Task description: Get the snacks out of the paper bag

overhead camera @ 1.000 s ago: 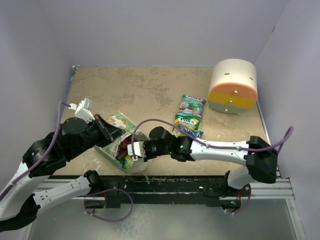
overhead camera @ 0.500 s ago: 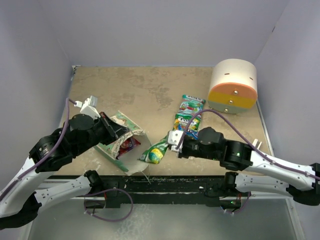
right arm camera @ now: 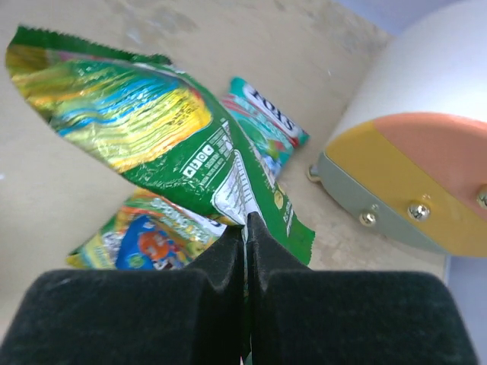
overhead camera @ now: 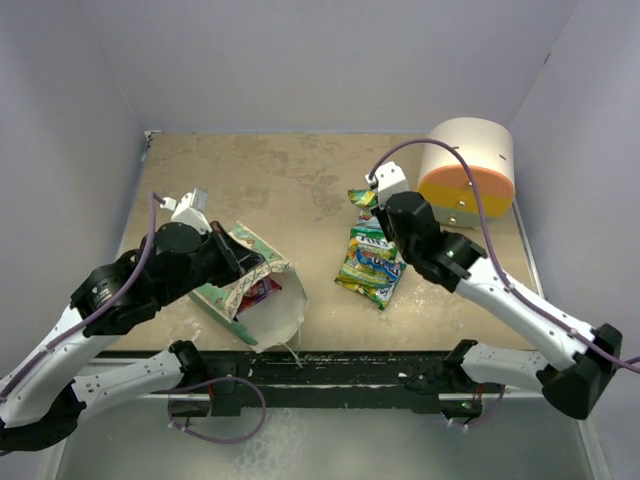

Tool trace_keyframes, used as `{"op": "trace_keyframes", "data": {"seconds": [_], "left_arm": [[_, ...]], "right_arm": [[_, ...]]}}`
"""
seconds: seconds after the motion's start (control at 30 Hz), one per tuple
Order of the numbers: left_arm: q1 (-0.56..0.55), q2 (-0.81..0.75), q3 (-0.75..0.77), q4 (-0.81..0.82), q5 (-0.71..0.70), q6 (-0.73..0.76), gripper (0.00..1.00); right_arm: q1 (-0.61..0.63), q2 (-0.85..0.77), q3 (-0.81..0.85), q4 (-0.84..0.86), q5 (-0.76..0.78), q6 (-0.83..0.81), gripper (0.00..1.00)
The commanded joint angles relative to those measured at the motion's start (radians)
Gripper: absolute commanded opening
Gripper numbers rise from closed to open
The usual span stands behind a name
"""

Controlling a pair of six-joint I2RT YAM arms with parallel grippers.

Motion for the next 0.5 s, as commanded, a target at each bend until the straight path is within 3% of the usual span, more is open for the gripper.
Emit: {"op": "trace_keyframes", "data": {"seconds": [0.0,0.27,0.47], "left_arm": [[-0.002,0.023,0.039,0.058,0.026,0.039,0.00],[-0.002,0.062,0.045,0.096,0.074,0.062,0.00],[-0.001,0.073,0.062,0.087,0.084,0.056,0.00]], "right_arm": [[-0.110,0.120,0.052,0.090,-0.066,-0.039,0.00],[-0.178,0.260,-0.017,0.175,-0.236,-0.286,0.00],[-0.179,0.268,-0.111,0.201,-0.284,-0.264,0.00]]}}
